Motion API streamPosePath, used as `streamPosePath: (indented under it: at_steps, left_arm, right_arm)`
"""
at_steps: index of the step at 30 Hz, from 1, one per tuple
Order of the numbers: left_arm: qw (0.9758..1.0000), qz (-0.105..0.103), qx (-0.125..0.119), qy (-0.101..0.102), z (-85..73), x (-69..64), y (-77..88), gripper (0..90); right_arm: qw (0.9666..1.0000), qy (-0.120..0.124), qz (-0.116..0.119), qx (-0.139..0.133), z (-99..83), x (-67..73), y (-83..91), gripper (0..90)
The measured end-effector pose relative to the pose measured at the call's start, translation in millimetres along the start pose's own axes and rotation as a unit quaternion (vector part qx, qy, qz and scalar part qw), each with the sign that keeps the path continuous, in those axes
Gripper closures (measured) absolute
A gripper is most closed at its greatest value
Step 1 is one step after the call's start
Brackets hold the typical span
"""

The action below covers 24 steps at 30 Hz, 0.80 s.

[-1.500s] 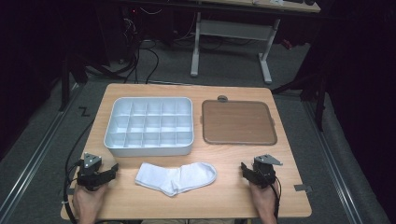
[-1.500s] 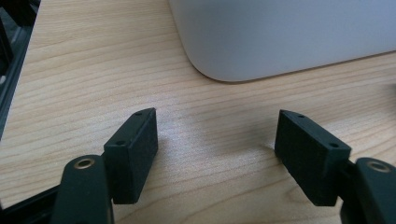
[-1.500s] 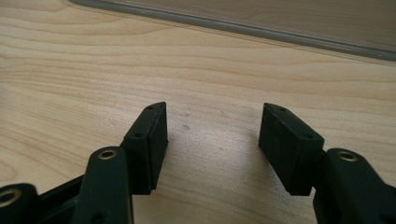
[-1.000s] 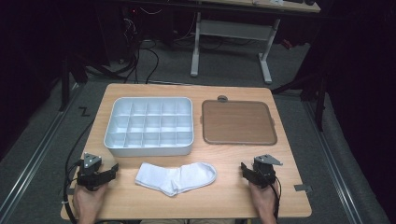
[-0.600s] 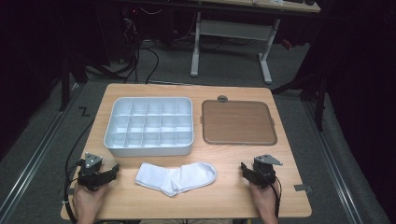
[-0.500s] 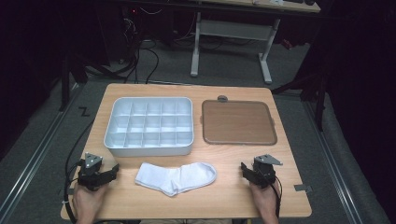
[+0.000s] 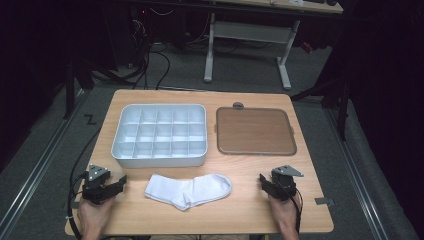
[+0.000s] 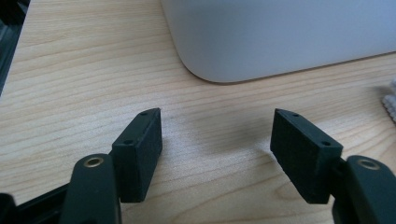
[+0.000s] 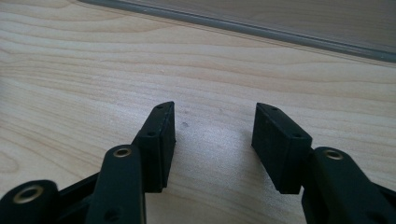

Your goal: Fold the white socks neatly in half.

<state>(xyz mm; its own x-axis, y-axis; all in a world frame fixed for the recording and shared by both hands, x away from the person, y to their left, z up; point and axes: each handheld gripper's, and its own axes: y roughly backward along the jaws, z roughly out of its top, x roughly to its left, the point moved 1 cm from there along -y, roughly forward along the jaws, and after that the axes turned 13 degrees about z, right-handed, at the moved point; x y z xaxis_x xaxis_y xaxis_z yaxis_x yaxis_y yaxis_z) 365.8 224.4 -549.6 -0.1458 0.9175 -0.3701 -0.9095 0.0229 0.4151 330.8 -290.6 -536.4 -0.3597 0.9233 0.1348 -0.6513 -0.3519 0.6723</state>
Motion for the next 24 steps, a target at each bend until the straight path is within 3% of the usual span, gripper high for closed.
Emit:
streamPosePath:
  at_steps: [6, 16, 24]
  left_arm:
    - [0.9993, -0.025, 0.013, 0.026, 4.2, -4.6, 8.9, 34.0]
    - [0.9964, -0.074, 0.035, 0.022, 3.0, -29.4, 29.1, 35.5]
    - [0.9919, -0.109, 0.058, 0.031, -1.7, -46.6, 38.3, 35.1]
  right_arm:
    - [0.9999, 0.001, 0.014, -0.008, 0.6, 6.8, 3.7, 53.3]
    - [0.9974, 0.022, 0.063, -0.03, 12.3, 34.3, 11.8, 57.1]
    - [0.9931, 0.046, 0.103, -0.032, 19.8, 59.0, 12.5, 58.4]
